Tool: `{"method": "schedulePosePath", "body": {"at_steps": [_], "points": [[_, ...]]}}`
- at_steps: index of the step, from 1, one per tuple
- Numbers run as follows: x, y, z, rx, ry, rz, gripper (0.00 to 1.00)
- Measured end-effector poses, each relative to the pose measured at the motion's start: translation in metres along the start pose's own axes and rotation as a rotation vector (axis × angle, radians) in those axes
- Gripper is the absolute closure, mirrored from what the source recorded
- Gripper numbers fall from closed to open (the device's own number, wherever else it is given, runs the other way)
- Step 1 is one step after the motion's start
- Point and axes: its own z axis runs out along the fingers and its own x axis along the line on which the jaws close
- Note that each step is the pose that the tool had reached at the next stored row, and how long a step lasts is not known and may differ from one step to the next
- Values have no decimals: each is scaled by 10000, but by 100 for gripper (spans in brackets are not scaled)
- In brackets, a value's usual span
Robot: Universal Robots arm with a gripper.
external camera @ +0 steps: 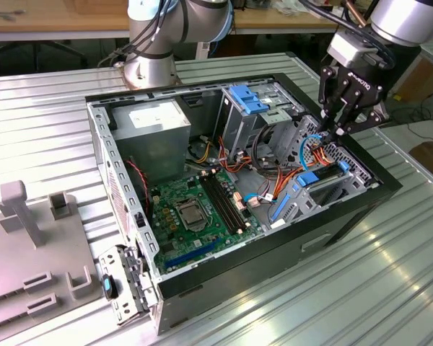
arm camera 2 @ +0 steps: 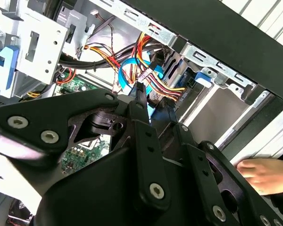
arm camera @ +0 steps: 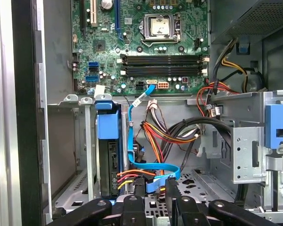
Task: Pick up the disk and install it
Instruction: 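Insert the second disk wire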
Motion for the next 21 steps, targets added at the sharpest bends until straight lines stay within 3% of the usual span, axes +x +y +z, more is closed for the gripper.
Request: {"method": "schedulePosePath", "body": {"at_steps": [17, 18, 21], "points": [[1, 22, 11, 1, 27, 0, 69], [1, 22, 12, 1, 31, 0, 76], [1, 22, 14, 1, 50, -1, 84]]}}
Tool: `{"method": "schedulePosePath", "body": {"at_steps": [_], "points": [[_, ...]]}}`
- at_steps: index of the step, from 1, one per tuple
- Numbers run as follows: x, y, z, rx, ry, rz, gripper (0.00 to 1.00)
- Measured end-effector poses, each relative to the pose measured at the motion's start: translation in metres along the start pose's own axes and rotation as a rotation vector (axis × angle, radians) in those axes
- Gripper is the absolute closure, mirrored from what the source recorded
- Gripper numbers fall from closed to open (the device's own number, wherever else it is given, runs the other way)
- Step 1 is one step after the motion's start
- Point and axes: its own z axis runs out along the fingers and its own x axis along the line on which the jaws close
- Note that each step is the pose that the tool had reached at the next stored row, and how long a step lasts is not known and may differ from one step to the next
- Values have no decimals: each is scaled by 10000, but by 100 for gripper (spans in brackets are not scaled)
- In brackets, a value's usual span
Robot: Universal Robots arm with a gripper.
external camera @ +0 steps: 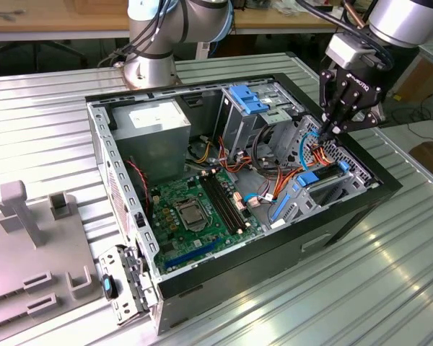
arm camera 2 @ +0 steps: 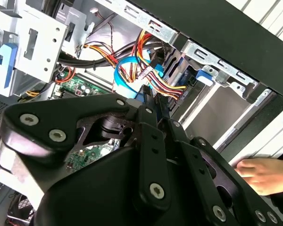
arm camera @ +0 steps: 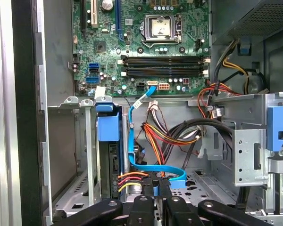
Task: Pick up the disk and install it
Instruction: 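Insert the second disk wire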
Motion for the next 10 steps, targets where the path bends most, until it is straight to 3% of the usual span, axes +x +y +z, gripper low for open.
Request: {"method": "schedulePosePath", "body": {"at_steps": [10], "points": [[0, 0, 0, 1, 28, 0, 84]]}}
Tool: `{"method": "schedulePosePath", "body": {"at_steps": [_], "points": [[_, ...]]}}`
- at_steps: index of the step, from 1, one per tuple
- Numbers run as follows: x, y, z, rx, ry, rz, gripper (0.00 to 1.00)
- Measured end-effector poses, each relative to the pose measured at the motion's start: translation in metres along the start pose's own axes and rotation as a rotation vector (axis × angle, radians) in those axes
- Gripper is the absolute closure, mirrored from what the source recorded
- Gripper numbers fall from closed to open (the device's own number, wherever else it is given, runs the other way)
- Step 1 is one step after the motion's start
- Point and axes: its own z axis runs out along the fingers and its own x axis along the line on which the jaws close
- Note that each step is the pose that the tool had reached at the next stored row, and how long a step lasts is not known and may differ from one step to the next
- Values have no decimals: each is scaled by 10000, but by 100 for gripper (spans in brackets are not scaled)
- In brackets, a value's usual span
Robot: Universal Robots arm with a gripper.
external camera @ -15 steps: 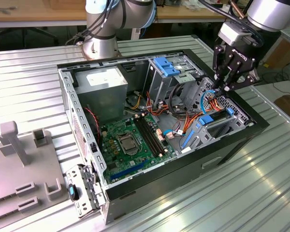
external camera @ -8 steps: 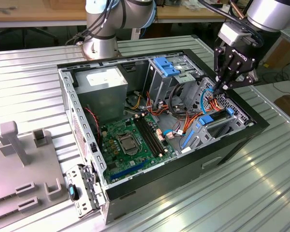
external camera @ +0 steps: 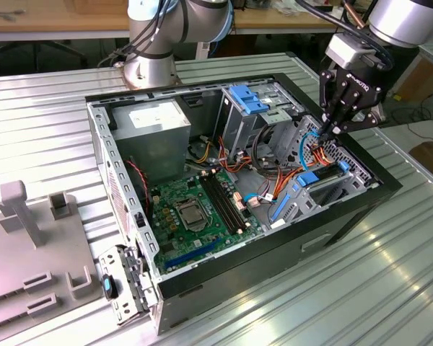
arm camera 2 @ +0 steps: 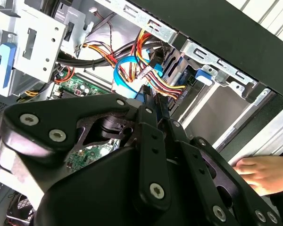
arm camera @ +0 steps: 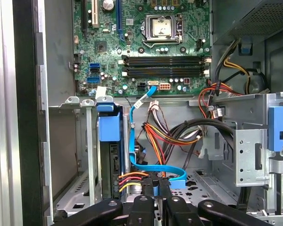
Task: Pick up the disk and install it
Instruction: 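Insert the second disk wire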
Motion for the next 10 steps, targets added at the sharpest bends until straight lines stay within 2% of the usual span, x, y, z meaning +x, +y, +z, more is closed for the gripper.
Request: {"method": "schedulePosePath", "body": {"at_steps": [7, 10], "points": [[6, 0, 0, 0, 0, -1, 84], [48, -1, 0, 0, 0, 1, 84]]}}
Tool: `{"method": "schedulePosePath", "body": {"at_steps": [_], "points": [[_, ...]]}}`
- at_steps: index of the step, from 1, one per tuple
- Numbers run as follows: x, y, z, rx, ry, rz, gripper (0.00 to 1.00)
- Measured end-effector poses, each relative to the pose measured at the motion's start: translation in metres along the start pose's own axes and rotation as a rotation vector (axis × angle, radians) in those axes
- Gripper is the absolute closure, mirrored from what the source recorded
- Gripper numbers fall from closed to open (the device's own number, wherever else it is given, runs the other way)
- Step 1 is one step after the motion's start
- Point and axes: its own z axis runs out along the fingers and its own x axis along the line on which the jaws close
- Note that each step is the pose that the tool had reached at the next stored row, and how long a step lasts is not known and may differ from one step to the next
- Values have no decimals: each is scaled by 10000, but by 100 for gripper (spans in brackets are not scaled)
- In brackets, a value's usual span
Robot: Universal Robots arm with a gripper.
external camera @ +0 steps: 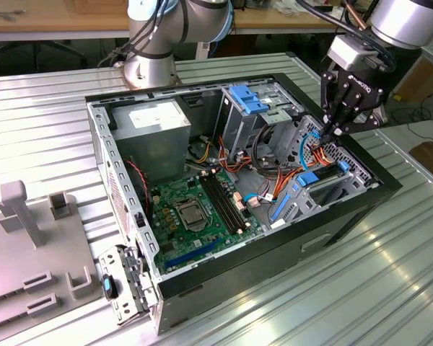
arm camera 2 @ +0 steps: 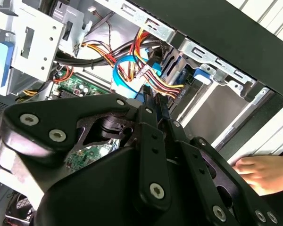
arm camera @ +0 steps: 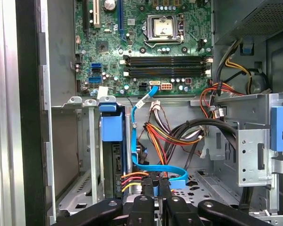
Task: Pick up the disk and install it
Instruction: 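Insert the second disk wire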
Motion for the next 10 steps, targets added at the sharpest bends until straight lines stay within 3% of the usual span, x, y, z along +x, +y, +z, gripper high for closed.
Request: {"method": "schedulePosePath", "body": {"at_steps": [10], "points": [[228, 39, -3, 0, -4, -1, 84]]}}
